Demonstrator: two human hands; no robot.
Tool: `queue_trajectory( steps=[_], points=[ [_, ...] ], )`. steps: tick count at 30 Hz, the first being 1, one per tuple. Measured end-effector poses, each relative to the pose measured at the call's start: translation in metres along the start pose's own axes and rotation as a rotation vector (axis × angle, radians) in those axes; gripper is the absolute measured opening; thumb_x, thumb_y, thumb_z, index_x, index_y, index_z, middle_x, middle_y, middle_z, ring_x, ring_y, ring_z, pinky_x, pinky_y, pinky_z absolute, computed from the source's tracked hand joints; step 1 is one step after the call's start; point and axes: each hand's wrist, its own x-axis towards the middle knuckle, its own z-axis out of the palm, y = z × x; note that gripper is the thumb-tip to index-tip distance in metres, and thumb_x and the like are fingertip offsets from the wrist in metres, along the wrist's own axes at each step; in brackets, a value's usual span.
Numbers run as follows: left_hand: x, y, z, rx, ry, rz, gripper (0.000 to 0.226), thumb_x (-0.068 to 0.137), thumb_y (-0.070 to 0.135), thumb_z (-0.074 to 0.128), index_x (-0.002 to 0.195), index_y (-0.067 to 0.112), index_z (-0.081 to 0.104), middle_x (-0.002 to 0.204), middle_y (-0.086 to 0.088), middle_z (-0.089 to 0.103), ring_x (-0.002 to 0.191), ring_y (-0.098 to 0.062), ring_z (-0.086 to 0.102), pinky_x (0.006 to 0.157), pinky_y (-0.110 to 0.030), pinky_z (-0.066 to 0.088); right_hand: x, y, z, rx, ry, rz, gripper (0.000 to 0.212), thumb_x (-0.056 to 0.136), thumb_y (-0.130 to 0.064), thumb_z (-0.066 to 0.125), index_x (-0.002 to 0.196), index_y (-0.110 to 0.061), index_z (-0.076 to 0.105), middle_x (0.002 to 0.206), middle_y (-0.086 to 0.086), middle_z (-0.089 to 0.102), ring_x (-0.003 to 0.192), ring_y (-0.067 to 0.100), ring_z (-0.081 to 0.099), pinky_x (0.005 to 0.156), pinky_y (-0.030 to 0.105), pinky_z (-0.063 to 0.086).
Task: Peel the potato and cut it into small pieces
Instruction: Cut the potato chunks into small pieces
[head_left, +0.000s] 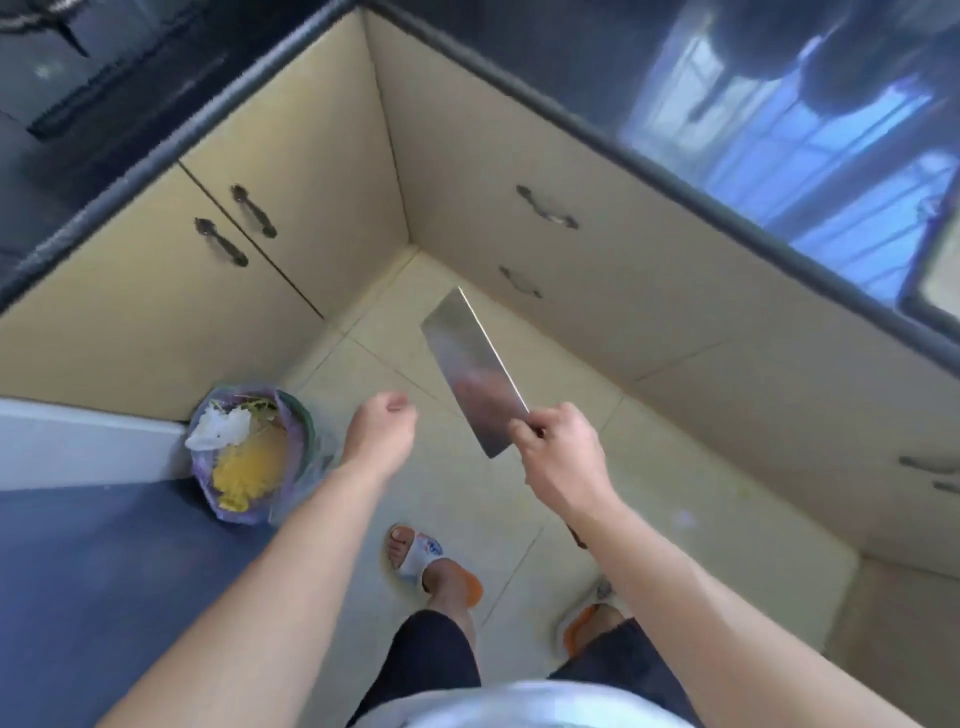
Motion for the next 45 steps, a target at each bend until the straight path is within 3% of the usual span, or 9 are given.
queue_trajectory(
  steps=[4, 10, 14, 18, 21, 27, 33, 37, 45],
  points=[
    [-0.114, 0.088, 0.06, -0.09, -0.127, 0.186, 0.02, 0.099, 0.014, 0.056, 0.113, 0.022, 0.069, 0.106, -0.002, 0.073, 0.091, -0.021, 0.07, 0.076, -0.03, 0.048, -0.066, 0.076, -0.116, 0.195, 0.135, 0.054, 0.027, 0.087, -0.034, 0.051, 0.072, -0.017, 0.064, 0.091, 0.001, 0.06, 0.072, 0.015, 0.07, 0.068, 0.041, 0.058],
    [-0.262, 0.202, 0.207, -0.217, -0.366, 0.323, 0.019, 0.104, 0.007, 0.051, 0.109, 0.014, 0.067, 0.1, -0.006, 0.072, 0.083, -0.021, 0.068, 0.079, -0.03, 0.054, -0.137, 0.207, -0.27, 0.326, 0.447, 0.13, 0.027, 0.088, -0.024, 0.053, 0.073, -0.002, 0.053, 0.065, 0.011, 0.057, 0.06, 0.025, 0.055, 0.058, 0.035, 0.046],
    [-0.332, 0.263, 0.287, 0.097, -0.555, 0.512, 0.017, 0.106, 0.011, 0.054, 0.111, 0.017, 0.07, 0.107, -0.005, 0.075, 0.091, -0.022, 0.073, 0.092, -0.037, 0.057, -0.175, 0.277, -0.36, 0.411, 0.587, 0.249, 0.027, 0.089, -0.023, 0.052, 0.073, -0.002, 0.054, 0.059, 0.012, 0.059, 0.054, 0.018, 0.047, 0.052, 0.034, 0.04],
    [-0.337, 0.293, 0.338, 0.348, -0.521, 0.585, 0.018, 0.103, 0.013, 0.058, 0.103, 0.026, 0.071, 0.105, -0.003, 0.077, 0.096, -0.022, 0.075, 0.099, -0.046, 0.057, -0.188, 0.339, -0.428, 0.494, 0.746, 0.408, 0.026, 0.092, -0.02, 0.053, 0.074, -0.002, 0.059, 0.063, 0.013, 0.067, 0.046, 0.004, 0.058, 0.054, 0.025, 0.045],
    [-0.322, 0.313, 0.379, 0.418, -0.495, 0.58, 0.019, 0.102, 0.014, 0.059, 0.099, 0.028, 0.071, 0.104, -0.002, 0.077, 0.091, -0.02, 0.076, 0.097, -0.049, 0.059, -0.177, 0.381, -0.461, 0.532, 0.829, 0.561, 0.025, 0.091, -0.021, 0.052, 0.071, -0.009, 0.061, 0.058, 0.004, 0.069, 0.056, 0.013, 0.069, 0.062, 0.03, 0.052],
    [-0.28, 0.381, 0.483, 0.687, -0.561, 0.747, 0.014, 0.105, 0.026, 0.055, 0.114, 0.029, 0.065, 0.109, 0.004, 0.073, 0.095, -0.012, 0.068, 0.074, -0.029, 0.049, -0.103, 0.414, -0.532, 0.446, 0.886, 0.679, 0.027, 0.091, -0.02, 0.05, 0.07, -0.012, 0.065, 0.06, 0.003, 0.069, 0.062, 0.021, 0.069, 0.069, 0.039, 0.058],
    [-0.278, 0.437, 0.544, 1.036, -0.651, 0.941, 0.025, 0.107, 0.029, 0.049, 0.126, 0.028, 0.066, 0.124, 0.009, 0.069, 0.105, -0.011, 0.062, 0.086, -0.026, 0.05, -0.048, 0.419, -0.58, 0.317, 0.887, 0.773, 0.03, 0.096, -0.025, 0.048, 0.07, -0.014, 0.058, 0.078, 0.005, 0.062, 0.075, 0.029, 0.06, 0.068, 0.038, 0.051],
    [-0.276, 0.472, 0.568, 1.128, -0.552, 1.063, 0.025, 0.106, 0.028, 0.049, 0.121, 0.027, 0.069, 0.117, 0.008, 0.072, 0.105, -0.013, 0.065, 0.084, -0.027, 0.051, -0.027, 0.427, -0.597, 0.205, 0.824, 0.792, 0.034, 0.099, -0.024, 0.047, 0.069, -0.009, 0.051, 0.08, 0.003, 0.048, 0.073, 0.031, 0.049, 0.066, 0.037, 0.038],
    [-0.262, 0.494, 0.611, 1.037, -0.248, 1.011, 0.028, 0.101, 0.02, 0.051, 0.114, 0.02, 0.075, 0.109, 0.0, 0.076, 0.106, -0.024, 0.067, 0.086, -0.039, 0.055, -0.026, 0.463, -0.621, 0.076, 0.765, 0.739, 0.039, 0.101, -0.024, 0.046, 0.063, -0.023, 0.036, 0.075, -0.003, 0.039, 0.064, 0.026, 0.049, 0.064, 0.04, 0.044]
  ],
)
